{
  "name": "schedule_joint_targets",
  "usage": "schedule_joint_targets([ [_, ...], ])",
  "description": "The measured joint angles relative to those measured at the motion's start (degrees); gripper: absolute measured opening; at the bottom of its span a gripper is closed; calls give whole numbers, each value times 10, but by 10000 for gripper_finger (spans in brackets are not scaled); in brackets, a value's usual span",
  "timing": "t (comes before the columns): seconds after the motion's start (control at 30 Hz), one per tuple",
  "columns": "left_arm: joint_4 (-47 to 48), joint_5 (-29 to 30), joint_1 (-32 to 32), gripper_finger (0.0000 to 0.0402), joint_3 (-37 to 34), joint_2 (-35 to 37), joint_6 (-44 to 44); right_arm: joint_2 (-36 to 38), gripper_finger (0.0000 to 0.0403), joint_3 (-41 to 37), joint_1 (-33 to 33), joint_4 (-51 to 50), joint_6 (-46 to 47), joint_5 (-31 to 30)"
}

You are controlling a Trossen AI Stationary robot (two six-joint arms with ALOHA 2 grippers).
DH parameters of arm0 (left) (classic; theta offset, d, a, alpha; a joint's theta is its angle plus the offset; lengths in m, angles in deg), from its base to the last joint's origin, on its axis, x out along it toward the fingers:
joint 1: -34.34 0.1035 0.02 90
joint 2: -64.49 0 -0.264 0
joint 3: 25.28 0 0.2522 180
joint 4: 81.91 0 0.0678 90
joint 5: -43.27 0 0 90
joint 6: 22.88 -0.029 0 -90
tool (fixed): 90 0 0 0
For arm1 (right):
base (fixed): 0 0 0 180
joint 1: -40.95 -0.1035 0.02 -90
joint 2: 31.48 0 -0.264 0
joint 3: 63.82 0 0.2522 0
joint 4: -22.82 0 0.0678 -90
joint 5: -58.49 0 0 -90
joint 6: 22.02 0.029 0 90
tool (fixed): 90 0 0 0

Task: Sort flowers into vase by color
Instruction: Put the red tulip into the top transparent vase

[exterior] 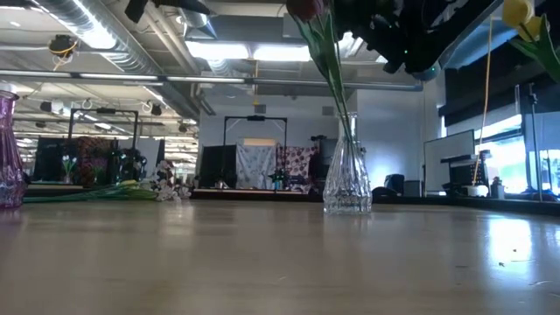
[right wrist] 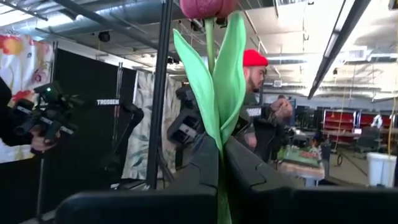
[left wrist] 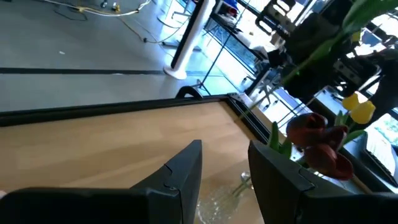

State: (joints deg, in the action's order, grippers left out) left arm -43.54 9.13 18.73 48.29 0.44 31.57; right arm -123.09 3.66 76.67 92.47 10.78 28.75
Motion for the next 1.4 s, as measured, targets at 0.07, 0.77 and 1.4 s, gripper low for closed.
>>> schedule_joint_targets([
  [0.07, 3, 0, 5, 127, 0, 0, -6, 0, 4, -8, -1, 0, 3, 9],
  [0.77, 3, -18, 23, 128, 0, 0, -11, 8, 4, -24, -42, 66, 33, 38],
  [1.4, 7, -42, 26, 128, 0, 0, -24, 18, 3, -80, -97, 66, -46, -34],
])
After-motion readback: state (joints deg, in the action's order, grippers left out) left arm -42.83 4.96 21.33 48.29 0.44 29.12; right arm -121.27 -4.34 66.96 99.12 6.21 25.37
